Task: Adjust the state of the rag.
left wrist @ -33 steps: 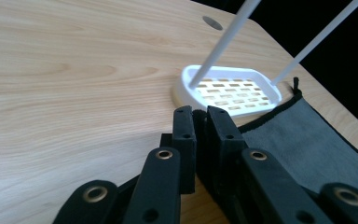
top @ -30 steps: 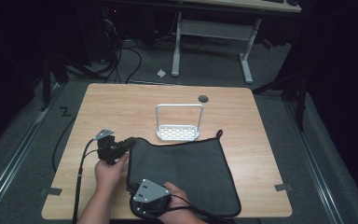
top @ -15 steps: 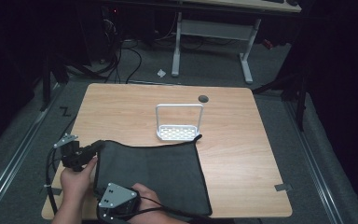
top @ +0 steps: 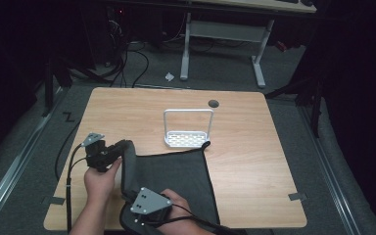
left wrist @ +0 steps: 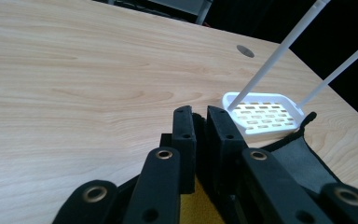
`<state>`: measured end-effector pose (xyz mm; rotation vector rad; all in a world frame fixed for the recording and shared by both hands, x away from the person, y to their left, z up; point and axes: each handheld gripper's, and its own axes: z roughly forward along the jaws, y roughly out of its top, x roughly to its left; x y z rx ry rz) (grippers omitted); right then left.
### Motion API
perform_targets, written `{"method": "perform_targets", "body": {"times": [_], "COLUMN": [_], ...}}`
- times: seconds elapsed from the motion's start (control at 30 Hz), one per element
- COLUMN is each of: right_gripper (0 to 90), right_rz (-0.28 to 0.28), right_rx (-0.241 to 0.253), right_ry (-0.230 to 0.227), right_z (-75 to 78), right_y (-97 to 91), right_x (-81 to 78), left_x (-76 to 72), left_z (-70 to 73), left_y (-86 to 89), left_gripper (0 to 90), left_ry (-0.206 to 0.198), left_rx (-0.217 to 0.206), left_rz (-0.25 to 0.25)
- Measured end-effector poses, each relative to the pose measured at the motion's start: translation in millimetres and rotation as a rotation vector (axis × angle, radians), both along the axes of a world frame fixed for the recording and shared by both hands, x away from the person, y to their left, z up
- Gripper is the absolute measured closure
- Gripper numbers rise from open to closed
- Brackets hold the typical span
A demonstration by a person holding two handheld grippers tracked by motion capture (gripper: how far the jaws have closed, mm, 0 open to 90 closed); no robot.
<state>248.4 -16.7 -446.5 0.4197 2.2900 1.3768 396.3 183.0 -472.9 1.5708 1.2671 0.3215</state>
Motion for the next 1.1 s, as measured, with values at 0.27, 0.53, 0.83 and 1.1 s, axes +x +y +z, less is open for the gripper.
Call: {"method": "perform_targets", "body": {"times": [0.27, 0.53, 0.83, 1.1], "right_gripper": [82.9, 82.9, 82.7, 82.5], "right_rz": [-0.071, -0.141, -0.187, -0.222], "right_rx": [0.011, -0.005, -0.031, -0.052], "right_ry": [0.006, 0.026, 0.047, 0.057], "right_z": [-5.8, -22.5, -31.3, -36.3], "right_y": [-46.2, -88.0, -121.6, -142.0], "right_x": [-0.2, -3.8, -3.3, -7.3], "left_x": [7.4, 13.8, 18.3, 20.0], "left_z": [-0.1, -10.1, -15.4, -13.8], "left_y": [-42.9, -85.4, -116.4, -137.9], "left_gripper": [81.9, 81.9, 81.9, 81.6], "left_ry": [-0.007, 0.016, 0.026, 0.025], "left_rx": [0.037, 0.069, 0.104, 0.100], "left_rz": [-0.029, -0.075, -0.118, -0.151]}}
